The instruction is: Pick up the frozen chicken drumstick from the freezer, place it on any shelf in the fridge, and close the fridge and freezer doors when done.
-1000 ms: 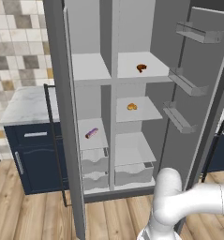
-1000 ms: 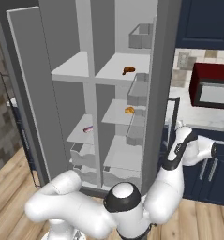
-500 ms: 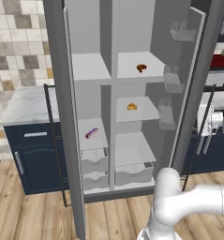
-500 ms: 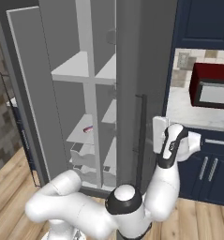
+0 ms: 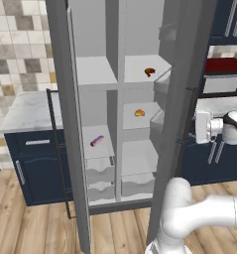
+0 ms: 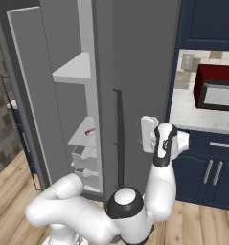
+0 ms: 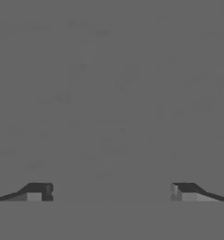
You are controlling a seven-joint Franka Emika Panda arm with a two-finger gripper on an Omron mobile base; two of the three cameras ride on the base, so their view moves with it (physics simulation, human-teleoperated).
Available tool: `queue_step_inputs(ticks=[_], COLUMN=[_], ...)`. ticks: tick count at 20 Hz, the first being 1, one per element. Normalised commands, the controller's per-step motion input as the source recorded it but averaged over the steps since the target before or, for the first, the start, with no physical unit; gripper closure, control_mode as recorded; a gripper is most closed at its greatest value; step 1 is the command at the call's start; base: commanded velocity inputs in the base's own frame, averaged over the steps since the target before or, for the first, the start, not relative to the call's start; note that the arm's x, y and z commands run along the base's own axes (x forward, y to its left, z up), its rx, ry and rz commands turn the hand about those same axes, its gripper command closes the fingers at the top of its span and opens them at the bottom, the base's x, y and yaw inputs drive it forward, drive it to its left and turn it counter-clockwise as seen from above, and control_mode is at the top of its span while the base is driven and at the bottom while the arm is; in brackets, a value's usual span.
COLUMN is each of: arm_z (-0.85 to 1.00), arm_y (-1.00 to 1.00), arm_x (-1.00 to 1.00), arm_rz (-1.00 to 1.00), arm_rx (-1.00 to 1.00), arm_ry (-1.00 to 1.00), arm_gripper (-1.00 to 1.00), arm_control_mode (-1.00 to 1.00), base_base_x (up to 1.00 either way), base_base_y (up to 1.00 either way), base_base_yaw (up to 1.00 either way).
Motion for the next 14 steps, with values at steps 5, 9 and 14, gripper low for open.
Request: queue_step_inputs(ticks=[5,9,14], arm_z=[0.00,0.00,0.00], arm_y=[0.55,0.53,0.42], arm_x=[0.11,0.28,0.39], arm_rz=[-0.21,-0.23,-0.24], arm_rx=[0.00,0.00,0.00], arm_ry=[-0.06,0.00,0.00], arm_gripper=[-1.00,-1.00,-1.00], arm_control_mode=[-1.00,-1.00,-1.00], base_base_x=[0.00,0.00,0.00], base_base_y=[0.00,0.00,0.00], base_base_yaw=[0.00,0.00,0.00])
